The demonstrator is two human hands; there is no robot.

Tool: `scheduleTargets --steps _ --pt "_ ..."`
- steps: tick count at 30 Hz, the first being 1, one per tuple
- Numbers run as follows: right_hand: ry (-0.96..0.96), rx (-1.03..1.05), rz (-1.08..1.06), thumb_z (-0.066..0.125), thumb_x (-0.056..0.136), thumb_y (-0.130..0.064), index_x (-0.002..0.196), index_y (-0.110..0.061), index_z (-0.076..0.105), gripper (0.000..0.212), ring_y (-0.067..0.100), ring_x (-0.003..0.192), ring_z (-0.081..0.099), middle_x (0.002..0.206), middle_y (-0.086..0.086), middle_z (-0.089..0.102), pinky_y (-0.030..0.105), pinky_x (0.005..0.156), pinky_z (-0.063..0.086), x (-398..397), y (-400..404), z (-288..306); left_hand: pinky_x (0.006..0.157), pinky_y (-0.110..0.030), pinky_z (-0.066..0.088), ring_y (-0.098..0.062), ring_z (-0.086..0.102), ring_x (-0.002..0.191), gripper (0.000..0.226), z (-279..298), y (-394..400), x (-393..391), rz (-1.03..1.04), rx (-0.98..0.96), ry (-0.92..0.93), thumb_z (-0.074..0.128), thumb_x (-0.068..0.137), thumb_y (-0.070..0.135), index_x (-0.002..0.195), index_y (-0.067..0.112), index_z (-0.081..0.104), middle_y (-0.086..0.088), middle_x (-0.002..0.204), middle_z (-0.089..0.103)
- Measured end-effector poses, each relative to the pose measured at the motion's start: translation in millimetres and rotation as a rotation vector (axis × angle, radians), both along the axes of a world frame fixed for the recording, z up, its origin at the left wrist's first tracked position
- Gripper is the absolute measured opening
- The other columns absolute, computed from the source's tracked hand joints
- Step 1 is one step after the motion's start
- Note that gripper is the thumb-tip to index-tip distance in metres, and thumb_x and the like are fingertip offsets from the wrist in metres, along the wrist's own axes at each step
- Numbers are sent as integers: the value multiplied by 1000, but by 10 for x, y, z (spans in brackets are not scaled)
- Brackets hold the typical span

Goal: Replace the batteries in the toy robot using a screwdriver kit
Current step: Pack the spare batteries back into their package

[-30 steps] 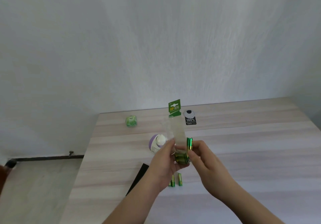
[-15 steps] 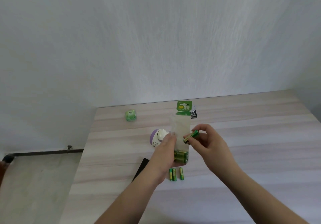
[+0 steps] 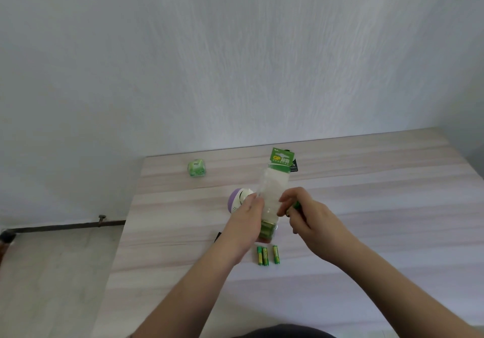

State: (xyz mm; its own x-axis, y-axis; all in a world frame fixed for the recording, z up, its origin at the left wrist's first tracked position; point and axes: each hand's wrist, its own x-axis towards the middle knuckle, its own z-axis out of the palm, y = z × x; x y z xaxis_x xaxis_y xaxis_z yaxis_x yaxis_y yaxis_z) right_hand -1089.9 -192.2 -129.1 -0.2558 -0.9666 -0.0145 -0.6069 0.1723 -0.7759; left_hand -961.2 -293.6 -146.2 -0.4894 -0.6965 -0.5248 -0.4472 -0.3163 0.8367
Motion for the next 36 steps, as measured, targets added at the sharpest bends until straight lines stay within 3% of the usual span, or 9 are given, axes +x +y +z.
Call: scheduleTargets --steps 5,12,15,18,21,26,29,32,36 --pt "446 -41 188 58 91 -25 109 -29 60 18 11 59 52 78 -13 60 25 55 41 -43 -22 -94 70 -43 61 -30 63 101 28 70 -10 36 -21 34 -10 32 95 46 91 55 58 -8 111 62" --pt "517 140 250 55 92 -46 111 -31 59 25 15 74 58 85 -6 69 29 68 44 -7 -121 -153 61 -37 60 -28 66 92 37 35 -26 89 -101 -25 -52 30 97 43 110 28 61 -12 105 64" --pt "362 215 244 61 90 -42 103 -29 63 18 -2 62 56 76 -11 68 14 61 42 1 -133 -154 76 -41 58 -26 62 95 37 27 21 110 -139 -110 -97 29 98 44 107 25 60 -8 104 64" --pt "301 250 251 62 91 -33 94 -27 64 8 -22 59 50 78 -12 71 5 52 32 13 -140 -140 81 -23 42 -11 51 97 26 35 88 127 -180 -198 -115 30 102 41 97 30 53 8 101 58" --pt "207 267 228 61 91 -28 89 -25 64 4 -17 57 53 79 -9 73 7 53 33 23 -123 -148 70 -14 32 -6 41 97 16 67 129 111 -199 -194 -111 29 104 37 102 36 46 22 90 46" --pt "210 322 206 57 92 -35 86 -30 53 9 -7 50 52 77 -10 72 14 56 37 38 -94 -185 85 -16 24 -3 36 104 38 54 147 109 -230 -205 -72 30 105 34 135 21 48 15 107 42" --pt "240 325 195 55 94 -39 87 -27 45 16 -4 48 47 80 -9 71 15 55 36 66 -79 -198 89 -26 39 -9 48 95 32 31 145 86 -223 -197 -94 30 104 36 125 30 53 19 94 50" --pt "124 298 165 56 94 -38 97 -28 42 17 -7 53 53 81 -10 69 14 54 37 58 -37 -168 88 -47 53 -16 60 91 24 -43 94 75 -166 -174 -115 31 101 43 89 51 51 12 90 59" --pt "-261 190 92 47 98 -18 109 -31 37 20 2 68 58 94 -11 68 20 68 48 -5 59 -82 71 -40 60 -27 65 94 32 -52 35 85 -71 -31 -40 30 99 47 109 39 59 -8 103 66"
